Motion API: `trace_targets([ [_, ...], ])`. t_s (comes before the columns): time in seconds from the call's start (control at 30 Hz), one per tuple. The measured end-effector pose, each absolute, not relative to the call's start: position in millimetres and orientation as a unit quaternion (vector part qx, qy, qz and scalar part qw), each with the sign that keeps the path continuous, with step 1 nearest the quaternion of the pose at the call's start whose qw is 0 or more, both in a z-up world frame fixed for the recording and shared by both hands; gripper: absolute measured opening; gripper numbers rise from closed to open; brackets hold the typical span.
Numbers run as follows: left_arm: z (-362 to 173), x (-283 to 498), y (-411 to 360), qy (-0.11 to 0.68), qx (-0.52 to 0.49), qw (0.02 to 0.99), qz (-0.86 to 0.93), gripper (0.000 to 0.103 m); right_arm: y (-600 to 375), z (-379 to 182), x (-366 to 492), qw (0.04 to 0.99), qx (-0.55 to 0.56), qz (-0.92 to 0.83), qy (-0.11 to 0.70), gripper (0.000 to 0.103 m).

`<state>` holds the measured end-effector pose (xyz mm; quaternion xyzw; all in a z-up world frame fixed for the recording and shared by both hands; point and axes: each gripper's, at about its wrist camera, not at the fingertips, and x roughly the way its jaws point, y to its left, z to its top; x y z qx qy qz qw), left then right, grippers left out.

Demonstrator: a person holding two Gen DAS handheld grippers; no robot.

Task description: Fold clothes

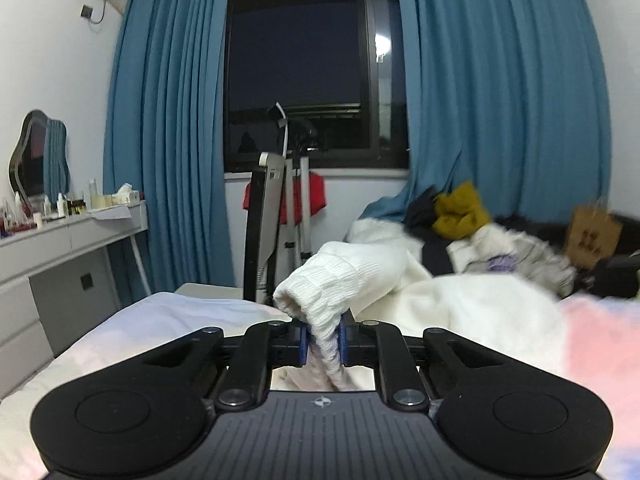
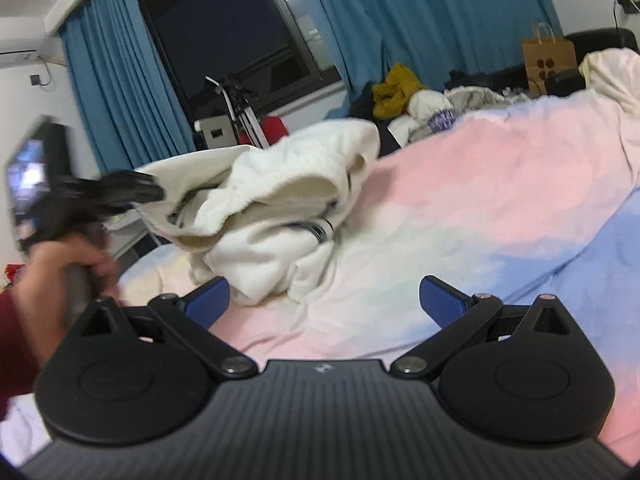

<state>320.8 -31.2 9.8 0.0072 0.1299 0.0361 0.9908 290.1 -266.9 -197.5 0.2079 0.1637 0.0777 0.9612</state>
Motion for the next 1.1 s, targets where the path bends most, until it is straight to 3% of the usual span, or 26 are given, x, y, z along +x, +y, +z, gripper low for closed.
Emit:
trace_targets([
  [0.23, 65, 194, 12, 0.122, -0.029, 0.992, -0.006, 0.014, -266, -173, 267, 0.963, 0.218, 0.110, 0.115, 0.103],
  [0.47, 47, 87, 83, 0.132, -0.083, 0.988, -0.002, 0.014, -269, -176, 247, 0.928, 0.297, 0.155, 0.162, 0.103],
  [0.87, -25, 85, 206, 0.237, -0.227, 0.944, 0.040, 0.015, -245, -220, 222, 0.868, 0.362, 0.133, 0.313, 0.102],
  [0.93, -29, 87, 211, 0.238, -0.232, 0.942, 0.039, 0.015, -236, -228, 227, 0.856, 0.370, 0.156, 0.327, 0.100],
  [1.07, -37, 92, 216, 0.240, -0.245, 0.939, 0.041, 0.016, -221, -243, 246, 0.847, 0.362, 0.179, 0.345, 0.075],
  [1.1, -39, 94, 216, 0.241, -0.248, 0.937, 0.042, 0.016, -216, -246, 250, 0.849, 0.357, 0.179, 0.346, 0.073],
])
